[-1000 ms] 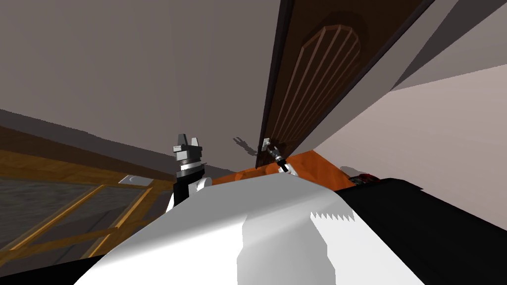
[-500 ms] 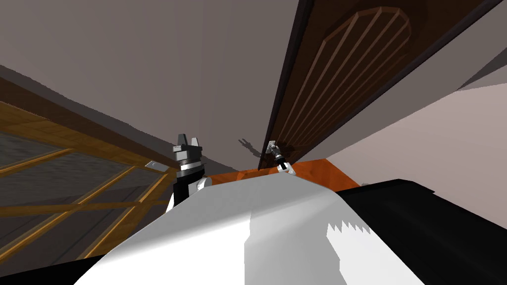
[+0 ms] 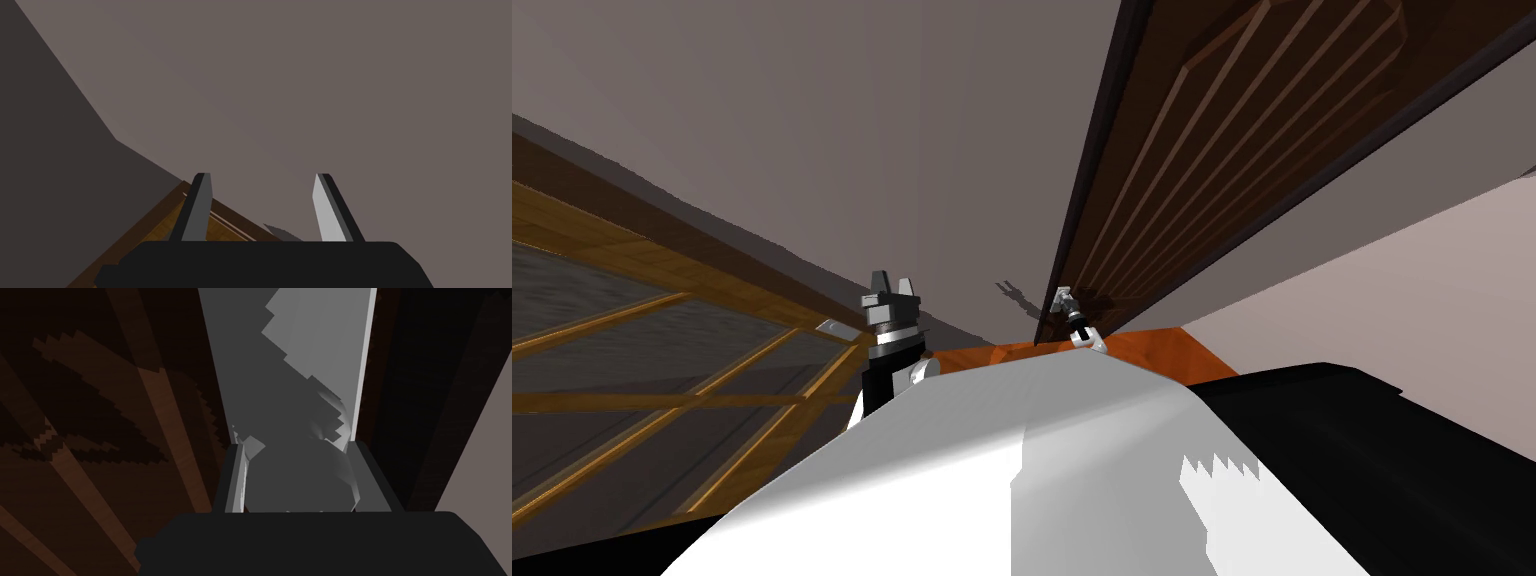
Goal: Pull the door open
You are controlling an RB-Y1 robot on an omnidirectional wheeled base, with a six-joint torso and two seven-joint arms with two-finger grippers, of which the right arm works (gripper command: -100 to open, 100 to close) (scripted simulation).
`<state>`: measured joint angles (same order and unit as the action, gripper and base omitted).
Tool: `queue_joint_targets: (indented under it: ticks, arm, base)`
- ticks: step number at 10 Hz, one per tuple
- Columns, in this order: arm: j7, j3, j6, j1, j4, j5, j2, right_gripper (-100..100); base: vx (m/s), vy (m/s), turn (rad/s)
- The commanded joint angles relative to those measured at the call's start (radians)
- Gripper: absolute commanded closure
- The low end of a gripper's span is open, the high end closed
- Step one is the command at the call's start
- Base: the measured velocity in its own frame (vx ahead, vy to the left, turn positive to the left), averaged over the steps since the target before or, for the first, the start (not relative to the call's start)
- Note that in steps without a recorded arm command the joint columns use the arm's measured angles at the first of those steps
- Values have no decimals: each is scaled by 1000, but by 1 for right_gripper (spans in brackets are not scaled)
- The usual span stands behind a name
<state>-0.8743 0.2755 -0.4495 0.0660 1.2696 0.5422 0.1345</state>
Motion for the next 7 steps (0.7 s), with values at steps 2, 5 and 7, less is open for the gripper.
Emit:
queue_joint_targets:
  ticks: [2,5,7]
  arm:
    - [0,-1,-1,1,0,0,-1,100]
    - [35,-3,1,4,3,-18,4,100]
    - [69,-7,2,8,7,-36,7,100]
  base:
    - [-1,5,-2]
    - [-3,-3,13]
    - [-16,-10,39]
